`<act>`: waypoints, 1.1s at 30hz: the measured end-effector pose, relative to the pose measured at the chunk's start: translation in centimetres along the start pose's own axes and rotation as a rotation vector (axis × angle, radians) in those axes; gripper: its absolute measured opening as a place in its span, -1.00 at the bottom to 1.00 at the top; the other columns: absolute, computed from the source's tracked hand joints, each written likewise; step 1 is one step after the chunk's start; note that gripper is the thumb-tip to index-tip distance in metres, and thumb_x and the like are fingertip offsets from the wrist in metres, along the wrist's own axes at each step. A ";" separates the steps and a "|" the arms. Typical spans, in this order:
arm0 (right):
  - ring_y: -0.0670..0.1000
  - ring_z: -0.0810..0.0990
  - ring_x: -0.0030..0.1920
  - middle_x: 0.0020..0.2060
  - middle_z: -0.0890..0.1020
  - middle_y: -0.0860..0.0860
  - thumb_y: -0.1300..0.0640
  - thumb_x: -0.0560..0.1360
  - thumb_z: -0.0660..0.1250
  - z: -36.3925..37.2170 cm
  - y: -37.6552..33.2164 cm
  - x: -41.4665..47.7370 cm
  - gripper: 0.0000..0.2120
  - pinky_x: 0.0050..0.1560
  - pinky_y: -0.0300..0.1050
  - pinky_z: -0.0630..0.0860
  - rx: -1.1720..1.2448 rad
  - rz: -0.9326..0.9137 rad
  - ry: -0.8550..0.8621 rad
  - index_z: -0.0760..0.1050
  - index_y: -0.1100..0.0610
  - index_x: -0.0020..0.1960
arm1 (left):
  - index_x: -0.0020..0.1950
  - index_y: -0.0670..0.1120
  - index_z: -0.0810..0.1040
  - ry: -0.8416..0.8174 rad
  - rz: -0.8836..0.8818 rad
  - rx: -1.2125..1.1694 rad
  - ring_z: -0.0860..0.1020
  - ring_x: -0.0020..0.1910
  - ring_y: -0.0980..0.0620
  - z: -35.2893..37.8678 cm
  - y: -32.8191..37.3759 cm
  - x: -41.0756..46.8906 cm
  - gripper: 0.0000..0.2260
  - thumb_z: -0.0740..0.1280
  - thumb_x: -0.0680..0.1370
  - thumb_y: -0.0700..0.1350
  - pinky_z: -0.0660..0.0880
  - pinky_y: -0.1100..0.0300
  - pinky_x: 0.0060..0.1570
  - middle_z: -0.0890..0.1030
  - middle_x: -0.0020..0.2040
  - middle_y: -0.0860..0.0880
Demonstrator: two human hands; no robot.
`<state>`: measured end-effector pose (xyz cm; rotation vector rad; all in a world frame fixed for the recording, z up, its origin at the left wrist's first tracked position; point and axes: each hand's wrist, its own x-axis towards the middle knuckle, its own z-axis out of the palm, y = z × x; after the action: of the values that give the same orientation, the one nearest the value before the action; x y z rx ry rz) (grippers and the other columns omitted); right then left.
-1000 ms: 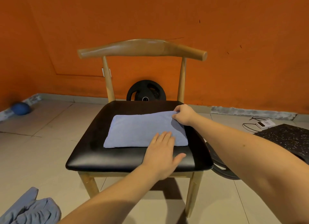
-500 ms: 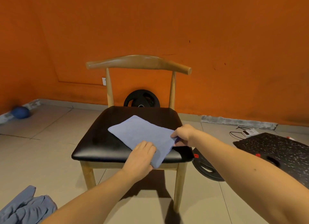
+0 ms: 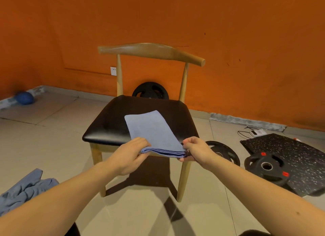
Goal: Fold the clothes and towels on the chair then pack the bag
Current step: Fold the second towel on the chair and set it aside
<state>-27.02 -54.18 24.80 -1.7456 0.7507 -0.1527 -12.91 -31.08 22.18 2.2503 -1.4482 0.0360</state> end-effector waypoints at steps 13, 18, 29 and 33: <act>-0.20 0.43 0.32 0.23 0.55 -0.31 0.01 0.59 0.41 0.7 0.0 2.0 -0.81 0.28 -0.20 0.44 -0.471 -0.633 -0.003 0.63 -0.21 0.16 | 0.13 0.14 0.50 0.210 -0.219 -0.484 0.57 -0.05 0.06 -1.3 -0.6 -0.1 -0.93 0.25 0.68 0.04 0.57 0.00 -0.02 0.60 -0.01 0.14; -0.12 0.65 0.13 0.03 0.72 -0.18 0.15 0.66 0.27 1.5 -4.1 3.3 -0.75 0.14 -0.21 0.60 -0.180 -0.578 -0.098 0.65 -0.13 0.14 | 0.11 0.10 0.47 0.409 -0.307 -0.638 0.59 0.00 0.06 -3.0 -1.2 2.1 -0.95 0.30 0.67 0.00 0.57 0.01 -0.03 0.60 0.01 0.09; -0.04 0.46 -0.23 -0.23 0.54 0.06 0.07 0.69 0.17 6.1 -9.0 13.3 -0.73 -0.26 -0.17 0.32 -0.291 -0.366 0.233 0.48 0.18 -0.10 | 0.18 -0.05 0.47 0.481 -0.639 -0.458 0.56 -0.03 -0.02 -3.2 -6.2 10.5 -0.80 0.10 0.73 -0.02 0.47 0.07 -0.12 0.58 0.01 -0.05; -0.05 0.46 -0.29 -0.29 0.49 0.01 0.08 0.69 0.19 7.5 -9.1 16.0 -0.71 -0.35 -0.17 0.26 -0.501 -0.377 0.282 0.40 0.08 -0.20 | 0.18 -0.06 0.44 0.380 -0.729 -0.220 0.56 -0.07 -0.07 -2.5 -7.9 11.7 -0.83 0.14 0.72 -0.01 0.57 -0.06 -0.03 0.58 -0.02 -0.06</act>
<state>-7.28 -55.74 26.21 -2.3701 0.6891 -0.5103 -0.32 -37.41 24.62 2.2886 -0.3780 0.0634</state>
